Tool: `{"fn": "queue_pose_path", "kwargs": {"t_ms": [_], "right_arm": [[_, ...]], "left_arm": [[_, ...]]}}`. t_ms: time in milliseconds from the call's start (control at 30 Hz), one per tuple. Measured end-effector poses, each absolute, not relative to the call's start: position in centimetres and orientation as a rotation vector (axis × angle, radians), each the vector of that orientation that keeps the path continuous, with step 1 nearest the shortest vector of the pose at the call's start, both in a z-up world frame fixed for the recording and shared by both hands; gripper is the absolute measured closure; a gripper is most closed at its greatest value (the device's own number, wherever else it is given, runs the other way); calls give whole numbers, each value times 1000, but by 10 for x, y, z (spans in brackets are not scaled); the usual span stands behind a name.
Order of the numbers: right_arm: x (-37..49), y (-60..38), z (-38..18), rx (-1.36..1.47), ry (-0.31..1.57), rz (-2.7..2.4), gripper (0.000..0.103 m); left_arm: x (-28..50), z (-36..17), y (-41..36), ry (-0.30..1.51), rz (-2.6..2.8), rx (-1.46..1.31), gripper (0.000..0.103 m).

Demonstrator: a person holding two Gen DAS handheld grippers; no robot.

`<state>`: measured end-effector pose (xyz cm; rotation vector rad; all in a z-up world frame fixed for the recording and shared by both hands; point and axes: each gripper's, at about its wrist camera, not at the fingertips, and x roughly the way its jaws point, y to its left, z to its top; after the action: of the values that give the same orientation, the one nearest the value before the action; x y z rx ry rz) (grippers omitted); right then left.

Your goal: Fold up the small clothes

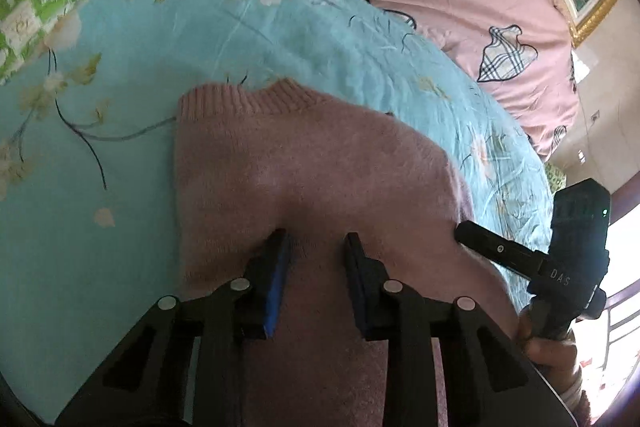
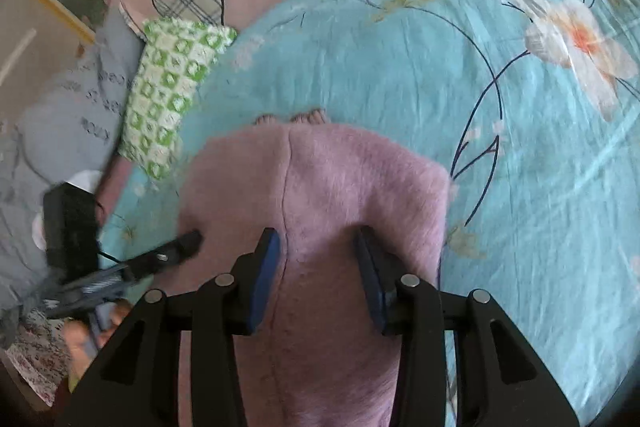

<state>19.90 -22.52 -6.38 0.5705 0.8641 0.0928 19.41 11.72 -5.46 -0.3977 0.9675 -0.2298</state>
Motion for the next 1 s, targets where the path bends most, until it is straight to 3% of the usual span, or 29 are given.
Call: {"fn": "queue_pose_path", "kwargs": {"t_ms": [233,467,567,800,1000], "right_arm": [[145,-218,-21,525,756,107,60],[65,-202,0,472,684,158,60],[46,-189,-9,466,693,214,60],[35,-179,-57,396,820,136,60],[22,-188,-74,430,772,143,60]], "left_arm": [[122,-14,111,847,-205,-351,64],[28,-4,94,762,-351,-380,64],[3,-7,91,726,-448,-441,58],[-9,-50,93,834,-380,-415,59],[-12,-72,89,846,-343,-392,64]]}}
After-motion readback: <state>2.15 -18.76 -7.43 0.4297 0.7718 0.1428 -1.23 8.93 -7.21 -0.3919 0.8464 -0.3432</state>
